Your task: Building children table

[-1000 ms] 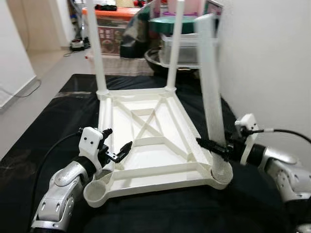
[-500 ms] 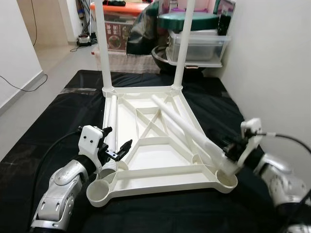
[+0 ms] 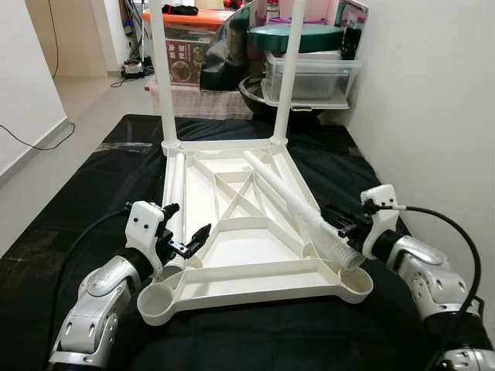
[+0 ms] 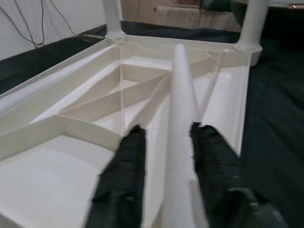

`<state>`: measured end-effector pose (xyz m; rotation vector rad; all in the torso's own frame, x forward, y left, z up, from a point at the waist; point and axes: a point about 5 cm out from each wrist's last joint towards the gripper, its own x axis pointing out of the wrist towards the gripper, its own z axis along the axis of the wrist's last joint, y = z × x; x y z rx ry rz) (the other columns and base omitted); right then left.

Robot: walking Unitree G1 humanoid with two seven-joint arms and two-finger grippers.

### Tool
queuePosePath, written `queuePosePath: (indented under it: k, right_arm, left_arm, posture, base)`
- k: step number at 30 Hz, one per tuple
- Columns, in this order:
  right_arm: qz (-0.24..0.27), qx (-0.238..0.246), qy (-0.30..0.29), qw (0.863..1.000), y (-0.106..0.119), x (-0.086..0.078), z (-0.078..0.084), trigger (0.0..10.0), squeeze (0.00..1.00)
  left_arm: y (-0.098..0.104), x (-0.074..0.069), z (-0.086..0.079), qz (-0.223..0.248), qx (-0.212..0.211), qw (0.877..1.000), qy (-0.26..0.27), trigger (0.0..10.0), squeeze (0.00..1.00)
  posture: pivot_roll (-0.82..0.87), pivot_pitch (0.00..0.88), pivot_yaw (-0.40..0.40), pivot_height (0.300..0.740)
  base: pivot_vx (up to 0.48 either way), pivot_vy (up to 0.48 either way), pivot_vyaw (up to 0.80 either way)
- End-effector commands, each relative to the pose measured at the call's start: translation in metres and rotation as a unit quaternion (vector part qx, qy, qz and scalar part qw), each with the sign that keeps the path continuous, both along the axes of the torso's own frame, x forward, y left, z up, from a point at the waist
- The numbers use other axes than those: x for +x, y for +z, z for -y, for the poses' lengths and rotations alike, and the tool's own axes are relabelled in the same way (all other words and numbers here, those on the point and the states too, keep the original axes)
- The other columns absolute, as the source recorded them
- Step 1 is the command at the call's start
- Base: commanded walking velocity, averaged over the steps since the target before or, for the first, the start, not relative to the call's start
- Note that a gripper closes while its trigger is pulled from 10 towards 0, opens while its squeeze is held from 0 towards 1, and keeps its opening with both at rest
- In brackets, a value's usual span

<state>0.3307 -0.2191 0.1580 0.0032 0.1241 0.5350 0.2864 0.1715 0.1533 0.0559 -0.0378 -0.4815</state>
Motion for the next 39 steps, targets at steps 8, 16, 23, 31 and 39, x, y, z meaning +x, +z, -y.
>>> queuePosePath:
  k: [8, 16, 23, 31, 39]
  right_arm:
    - [-0.012, -0.092, 0.002, 0.996, 0.016, 0.006, -0.009, 10.0, 1.00]
    - [-0.078, -0.155, -0.007, 0.985, 0.011, 0.000, 0.013, 10.0, 1.00]
    - [-0.163, -0.101, -0.011, 0.981, -0.001, -0.013, 0.016, 10.0, 0.09]
    - [-0.197, -0.100, -0.021, 0.975, -0.018, -0.017, 0.015, 10.0, 0.00]
    - [-0.233, -0.108, -0.047, 0.965, -0.030, -0.022, 0.022, 10.0, 0.00]
  left_arm:
    - [-0.002, 0.000, 0.005, -0.006, -0.004, 1.000, -0.003, 10.0, 0.00]
    - [-0.002, 0.000, 0.006, -0.004, -0.008, 1.000, -0.002, 10.0, 0.00]
    - [-0.002, -0.001, 0.007, -0.003, -0.011, 1.000, -0.004, 10.0, 0.00]
    - [-0.002, -0.001, 0.009, -0.004, -0.012, 1.000, -0.005, 10.0, 0.00]
    - [-0.002, -0.002, 0.009, -0.005, -0.011, 1.000, -0.005, 10.0, 0.00]
  posture:
    - [0.08, 0.000, -0.129, 0.740]
    - [0.06, 0.000, -0.138, 0.740]
    - [0.06, 0.000, -0.140, 0.740]
    - [0.06, 0.000, -0.141, 0.740]
    - [0.06, 0.000, -0.143, 0.740]
  base:
    - [0.000, 0.000, 0.00]
    - [0.000, 0.000, 0.00]
    - [0.000, 0.000, 0.00]
    - [0.000, 0.000, 0.00]
    - [0.000, 0.000, 0.00]
